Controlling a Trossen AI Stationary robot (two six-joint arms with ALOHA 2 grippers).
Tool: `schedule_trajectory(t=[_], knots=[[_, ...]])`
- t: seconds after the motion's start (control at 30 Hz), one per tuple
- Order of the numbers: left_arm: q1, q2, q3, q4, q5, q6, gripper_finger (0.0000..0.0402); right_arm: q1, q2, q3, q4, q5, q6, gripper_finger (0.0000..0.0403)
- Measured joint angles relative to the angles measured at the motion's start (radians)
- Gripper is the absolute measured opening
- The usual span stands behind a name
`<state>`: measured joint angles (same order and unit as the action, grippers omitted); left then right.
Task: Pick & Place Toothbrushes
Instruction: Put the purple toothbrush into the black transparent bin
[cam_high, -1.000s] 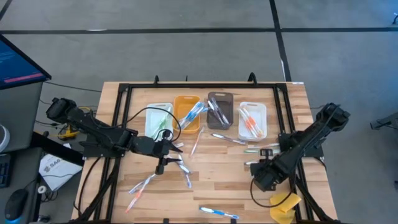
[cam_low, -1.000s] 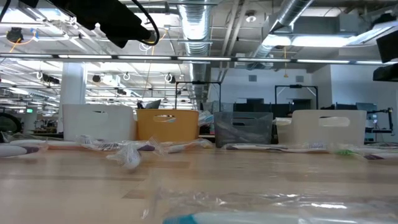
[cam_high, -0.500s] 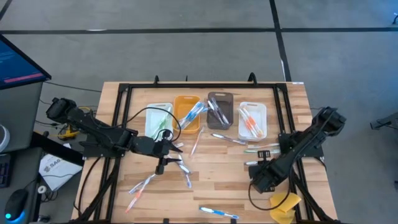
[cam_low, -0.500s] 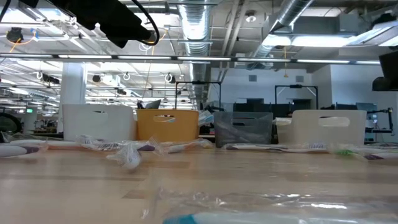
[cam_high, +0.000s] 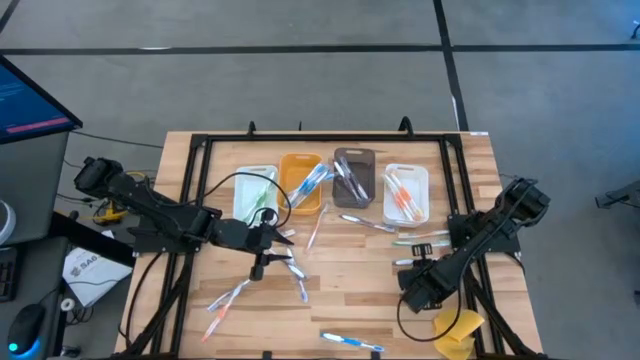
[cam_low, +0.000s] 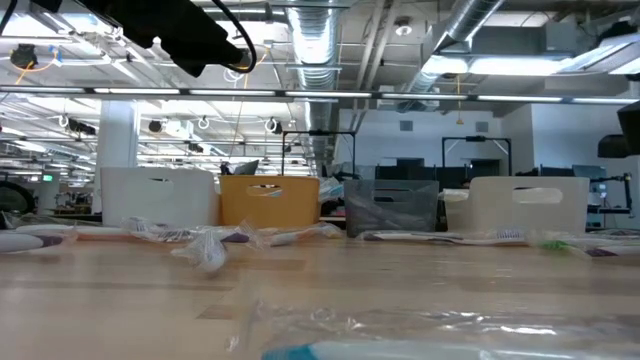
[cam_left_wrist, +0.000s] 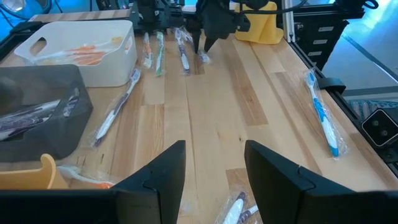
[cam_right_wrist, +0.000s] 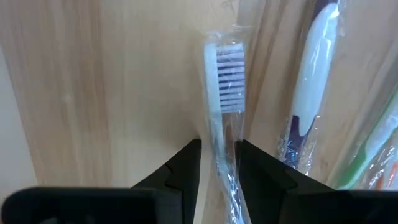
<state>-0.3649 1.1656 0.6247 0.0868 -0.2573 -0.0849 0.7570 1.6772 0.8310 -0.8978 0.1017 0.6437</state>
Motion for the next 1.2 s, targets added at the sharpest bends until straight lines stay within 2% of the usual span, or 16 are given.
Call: schedule_trajectory(t=[0.1, 0.33, 0.47, 0.6, 0.8, 1.2], knots=[[0.000, 0.000, 0.000, 0.000, 0.000, 0.001, 0.0158, -0.004, -0.010, -0.002, 0.010, -0.011, 0.001, 0.0083], [0.000, 0.000, 0.000, 0.000, 0.000, 0.002, 0.0158, -0.043, -0.024, -0.003, 0.021, -0.076, -0.003, 0.0011], [0.000, 0.000, 0.000, 0.000, 0.000, 0.002, 0.0158, -0.059, -0.024, -0.004, 0.027, -0.081, -0.003, 0.0017], [0.000, 0.000, 0.000, 0.000, -0.001, 0.003, 0.0158, -0.072, -0.024, -0.002, 0.030, -0.092, -0.016, 0.0006], [0.000, 0.000, 0.000, 0.005, -0.055, 0.035, 0.0158, -0.073, -0.019, 0.022, 0.028, -0.083, -0.014, 0.0004], [0.000, 0.000, 0.000, 0.015, -0.058, 0.036, 0.0158, -0.082, -0.020, 0.146, 0.020, -0.051, -0.007, 0.0001]])
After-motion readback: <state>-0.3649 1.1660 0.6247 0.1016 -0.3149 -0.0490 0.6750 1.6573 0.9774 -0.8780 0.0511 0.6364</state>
